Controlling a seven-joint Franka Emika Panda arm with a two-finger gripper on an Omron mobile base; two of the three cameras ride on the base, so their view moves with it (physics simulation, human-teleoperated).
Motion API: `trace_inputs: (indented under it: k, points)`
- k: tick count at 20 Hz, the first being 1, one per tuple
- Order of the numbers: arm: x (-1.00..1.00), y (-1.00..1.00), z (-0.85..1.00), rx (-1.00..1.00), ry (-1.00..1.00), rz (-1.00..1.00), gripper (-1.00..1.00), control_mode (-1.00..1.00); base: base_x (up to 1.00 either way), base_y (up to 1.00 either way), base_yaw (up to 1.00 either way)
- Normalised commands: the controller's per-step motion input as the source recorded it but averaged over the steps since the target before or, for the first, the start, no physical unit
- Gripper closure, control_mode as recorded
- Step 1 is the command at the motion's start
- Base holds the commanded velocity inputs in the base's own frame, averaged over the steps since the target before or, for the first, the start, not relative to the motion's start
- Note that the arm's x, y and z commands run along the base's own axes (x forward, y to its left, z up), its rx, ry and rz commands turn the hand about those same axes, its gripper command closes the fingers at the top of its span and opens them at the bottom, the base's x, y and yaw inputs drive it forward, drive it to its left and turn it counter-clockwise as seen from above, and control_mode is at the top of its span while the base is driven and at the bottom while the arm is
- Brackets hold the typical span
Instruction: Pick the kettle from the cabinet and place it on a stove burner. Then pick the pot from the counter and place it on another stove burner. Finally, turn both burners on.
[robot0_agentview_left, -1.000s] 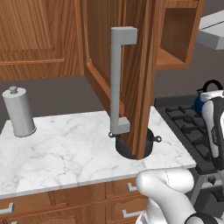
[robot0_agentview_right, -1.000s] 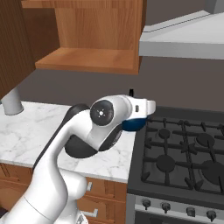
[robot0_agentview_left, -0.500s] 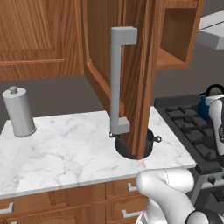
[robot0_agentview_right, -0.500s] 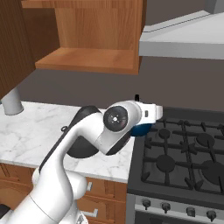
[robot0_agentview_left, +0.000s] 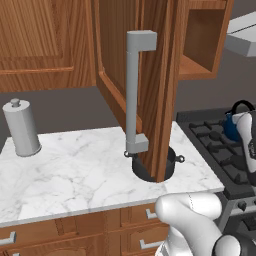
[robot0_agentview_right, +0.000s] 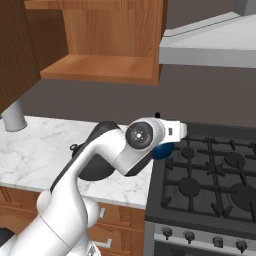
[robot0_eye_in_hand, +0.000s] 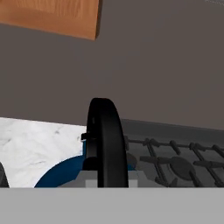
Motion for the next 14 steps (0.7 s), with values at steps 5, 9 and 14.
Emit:
trace_inputs:
  k: [5,9,14]
  points:
    - [0.20,-0.13,-0.06,0.00,0.00,0.01,1.00,-1.00,0.00,0.00,0.00]
    - [0.20,-0.19,-0.11,0.00,-0.02,0.01,1.00,-1.00,0.00,0.00,0.00]
    - [0.23,-0.15,-0.13,0.01,0.00,0.01,1.00,-1.00,0.00,0.00,0.00]
